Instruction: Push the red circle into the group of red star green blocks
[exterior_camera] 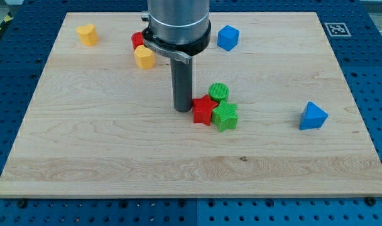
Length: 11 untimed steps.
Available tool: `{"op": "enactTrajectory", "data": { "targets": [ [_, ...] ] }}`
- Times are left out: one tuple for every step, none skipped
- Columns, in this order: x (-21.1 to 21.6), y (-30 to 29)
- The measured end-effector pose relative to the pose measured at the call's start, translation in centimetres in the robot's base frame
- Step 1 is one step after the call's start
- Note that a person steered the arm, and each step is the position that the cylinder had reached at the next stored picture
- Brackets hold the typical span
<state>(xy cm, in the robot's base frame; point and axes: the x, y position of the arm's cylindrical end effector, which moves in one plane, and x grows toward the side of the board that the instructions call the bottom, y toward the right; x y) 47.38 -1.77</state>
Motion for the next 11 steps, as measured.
{"op": "enactTrajectory", "data": {
  "targets": [
    [0.0, -0.1],
    [-2.5, -5.8],
    [-6.2, -11.3],
    [-11.3, -13.7],
    [-16.2, -14.0],
    [-19.3, -12.4],
    [-19.6, -8.0],
    [-20.0, -6.6],
    [-20.5, -9.7],
    [-19.2, -11.5],
    [-17.4, -10.7]
  ]
}}
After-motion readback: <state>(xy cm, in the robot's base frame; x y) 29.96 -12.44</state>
